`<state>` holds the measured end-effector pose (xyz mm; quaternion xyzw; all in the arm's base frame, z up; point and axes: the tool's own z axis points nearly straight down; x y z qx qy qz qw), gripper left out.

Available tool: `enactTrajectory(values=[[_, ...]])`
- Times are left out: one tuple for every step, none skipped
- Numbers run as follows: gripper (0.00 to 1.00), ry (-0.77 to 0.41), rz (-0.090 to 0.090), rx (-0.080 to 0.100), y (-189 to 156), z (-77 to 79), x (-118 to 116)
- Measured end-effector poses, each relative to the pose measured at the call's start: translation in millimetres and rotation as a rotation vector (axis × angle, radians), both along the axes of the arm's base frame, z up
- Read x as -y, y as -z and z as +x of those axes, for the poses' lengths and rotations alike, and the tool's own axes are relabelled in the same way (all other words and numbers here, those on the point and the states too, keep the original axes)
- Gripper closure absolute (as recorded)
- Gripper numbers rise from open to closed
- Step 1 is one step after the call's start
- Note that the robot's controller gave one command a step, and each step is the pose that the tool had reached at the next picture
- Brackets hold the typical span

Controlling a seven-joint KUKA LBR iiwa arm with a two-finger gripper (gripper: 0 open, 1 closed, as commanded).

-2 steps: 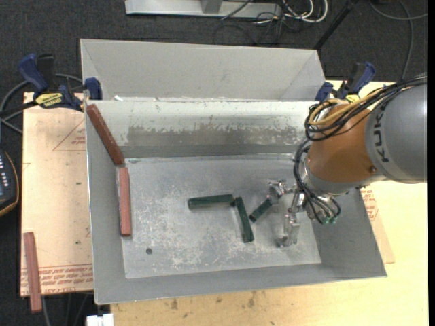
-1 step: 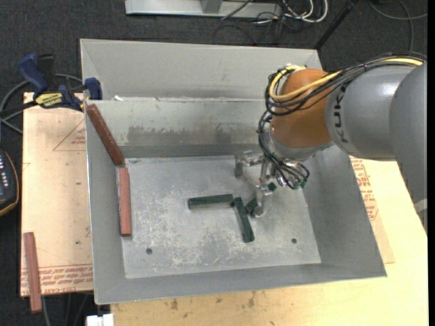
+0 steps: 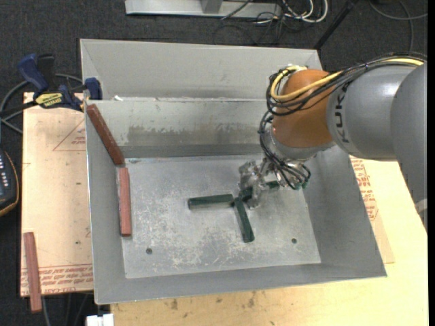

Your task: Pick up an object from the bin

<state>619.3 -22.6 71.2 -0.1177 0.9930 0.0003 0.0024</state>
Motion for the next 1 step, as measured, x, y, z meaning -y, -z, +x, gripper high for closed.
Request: enactTrajectory(values=[[1.00, 0.017, -0.002, 0.009, -138.6, 13.5, 23.7]])
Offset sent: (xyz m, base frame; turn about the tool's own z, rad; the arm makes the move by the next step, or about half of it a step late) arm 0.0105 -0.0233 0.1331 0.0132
